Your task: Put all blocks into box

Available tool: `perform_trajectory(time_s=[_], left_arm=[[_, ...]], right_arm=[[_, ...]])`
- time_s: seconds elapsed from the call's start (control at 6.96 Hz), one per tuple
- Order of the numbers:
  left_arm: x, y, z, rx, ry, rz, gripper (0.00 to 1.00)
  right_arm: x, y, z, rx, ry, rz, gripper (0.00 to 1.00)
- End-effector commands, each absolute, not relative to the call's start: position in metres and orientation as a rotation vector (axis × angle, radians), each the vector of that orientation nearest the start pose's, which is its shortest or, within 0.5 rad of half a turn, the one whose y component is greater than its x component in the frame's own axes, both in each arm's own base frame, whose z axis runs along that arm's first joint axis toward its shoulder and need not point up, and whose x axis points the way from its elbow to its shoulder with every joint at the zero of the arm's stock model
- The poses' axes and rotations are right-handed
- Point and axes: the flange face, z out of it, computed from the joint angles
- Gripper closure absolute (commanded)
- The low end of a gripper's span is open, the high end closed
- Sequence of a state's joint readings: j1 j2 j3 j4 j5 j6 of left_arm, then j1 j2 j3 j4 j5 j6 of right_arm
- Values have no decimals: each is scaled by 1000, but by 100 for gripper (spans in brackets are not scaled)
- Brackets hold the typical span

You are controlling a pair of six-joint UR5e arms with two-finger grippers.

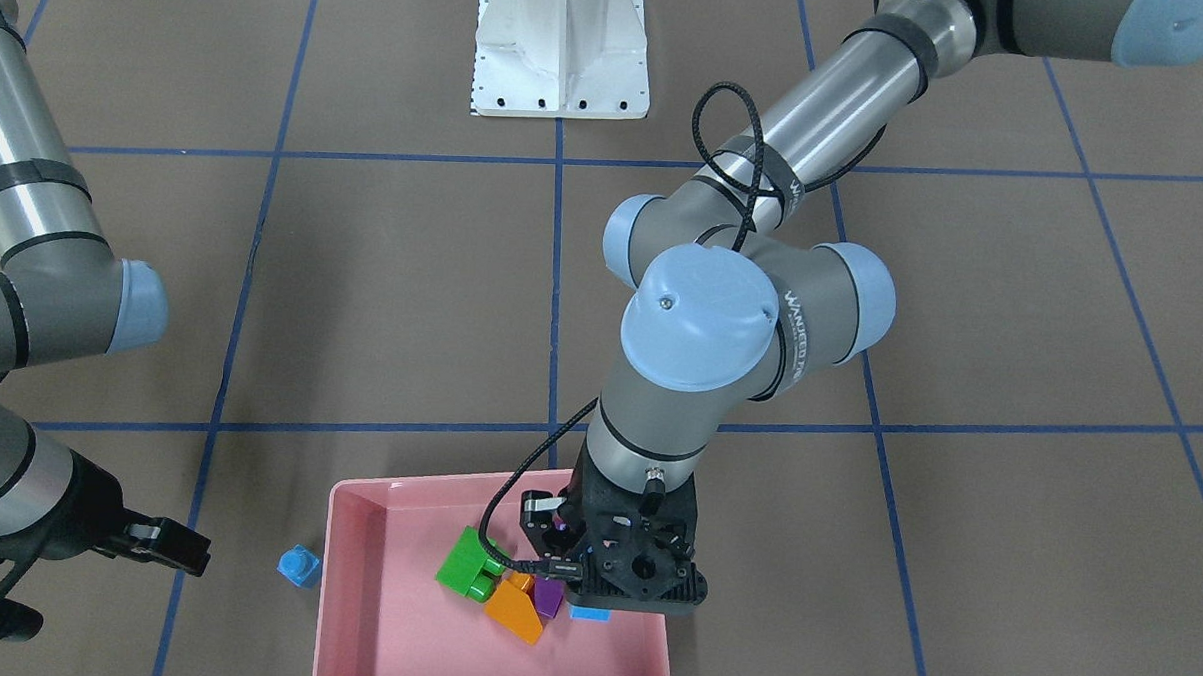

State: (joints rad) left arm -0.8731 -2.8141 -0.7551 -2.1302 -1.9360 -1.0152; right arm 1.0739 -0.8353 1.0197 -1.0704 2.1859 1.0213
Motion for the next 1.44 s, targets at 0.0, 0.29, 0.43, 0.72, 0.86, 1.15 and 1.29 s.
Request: perform_trajectory(time_s=[0.0, 0.29, 0.43, 0.72, 0.86, 1.15, 1.29], left_arm=[[484, -761, 73, 444, 978, -157, 0], [470, -759, 54, 461, 988, -164, 0], [466, -754, 44, 449, 970, -162, 0], [468, -746, 34, 444, 967, -155, 0], [472, -743, 36, 440, 967, -149, 0], [471, -739, 30, 435, 963, -149, 0], [471, -737, 28, 434, 962, -147, 0]], right_arm=[[-343, -746, 391, 82, -867, 331, 0], [-346, -751, 407, 12, -928, 594, 0], [-346, -752, 415, -54, -945, 735, 0], [-351, -752, 409, -168, -960, 948, 0], [-362, -747, 410, -218, -960, 1016, 0], [-386, -738, 404, -308, -952, 1128, 0], [-410, -726, 400, -315, -951, 1098, 0]])
